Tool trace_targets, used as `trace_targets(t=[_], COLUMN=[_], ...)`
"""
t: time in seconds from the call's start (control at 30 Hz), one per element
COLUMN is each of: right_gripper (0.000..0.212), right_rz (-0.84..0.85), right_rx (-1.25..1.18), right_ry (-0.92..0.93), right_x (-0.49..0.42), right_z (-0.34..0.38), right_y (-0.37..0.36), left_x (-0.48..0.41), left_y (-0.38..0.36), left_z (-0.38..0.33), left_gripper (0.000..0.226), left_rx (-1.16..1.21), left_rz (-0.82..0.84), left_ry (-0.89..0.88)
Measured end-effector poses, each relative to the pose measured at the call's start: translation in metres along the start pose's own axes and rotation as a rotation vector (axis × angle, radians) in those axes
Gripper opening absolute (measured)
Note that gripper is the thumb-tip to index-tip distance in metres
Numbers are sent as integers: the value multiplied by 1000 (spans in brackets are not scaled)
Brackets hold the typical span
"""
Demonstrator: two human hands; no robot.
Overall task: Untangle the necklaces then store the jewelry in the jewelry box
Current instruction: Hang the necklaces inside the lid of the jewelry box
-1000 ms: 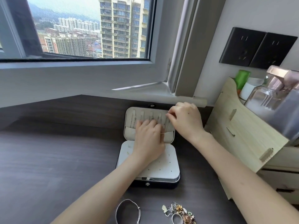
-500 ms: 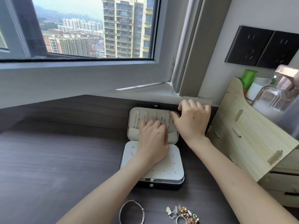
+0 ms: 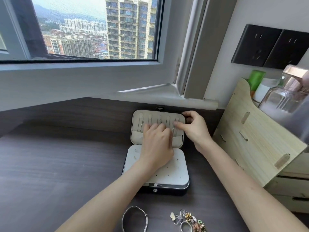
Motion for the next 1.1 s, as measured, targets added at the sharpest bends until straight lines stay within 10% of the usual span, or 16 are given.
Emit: trace_targets(t=[0.37,0.63,0.93,1.1], right_gripper=[43,17,16,22], right_rz=[43,-300,540,727], right_rx=[100,738,621,653], right_ry=[22,340,351,439], right_x=[-1,57,167,218], right_z=[-8,63,79,88], right_y=[-8,-12,-167,-237], left_x=[-2,3,99,169], left_y=[-6,30,110,150], left_z=[5,28,121,156], left_gripper=[8,22,23,22], left_rx=[-17,158,261,485], left_rz=[35,37,288,353], left_ry=[28,113,366,515])
Point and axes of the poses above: each hand's wrist, its own x-axis away from the middle knuckle, its own y-axis out of the back of the hand, z = x × y, the point moved 10 cm from there along -x, towards the middle knuckle, and after that the axes turned 12 degrees about z, right-handed, at the moved point
